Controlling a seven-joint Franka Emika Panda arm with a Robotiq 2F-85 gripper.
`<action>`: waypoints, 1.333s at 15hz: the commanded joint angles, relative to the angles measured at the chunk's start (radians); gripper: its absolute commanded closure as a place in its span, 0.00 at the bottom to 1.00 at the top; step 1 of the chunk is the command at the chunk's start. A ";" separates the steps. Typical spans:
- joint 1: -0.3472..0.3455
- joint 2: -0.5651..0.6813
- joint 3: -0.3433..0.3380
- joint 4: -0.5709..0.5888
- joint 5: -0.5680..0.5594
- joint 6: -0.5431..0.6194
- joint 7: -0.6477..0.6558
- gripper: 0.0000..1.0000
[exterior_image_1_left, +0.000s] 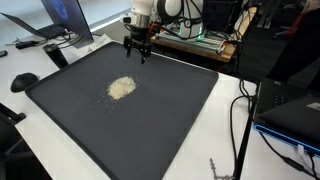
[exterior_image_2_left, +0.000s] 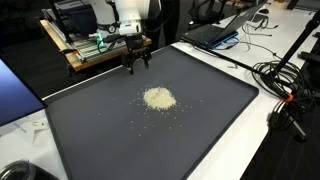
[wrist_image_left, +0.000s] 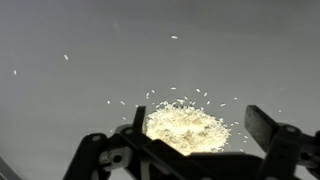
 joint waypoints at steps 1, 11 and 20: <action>0.254 0.098 -0.274 0.051 -0.121 0.014 0.005 0.00; 0.870 0.119 -0.903 0.285 -0.428 -0.581 0.235 0.00; 0.586 -0.047 -0.551 0.628 -0.698 -1.059 0.602 0.00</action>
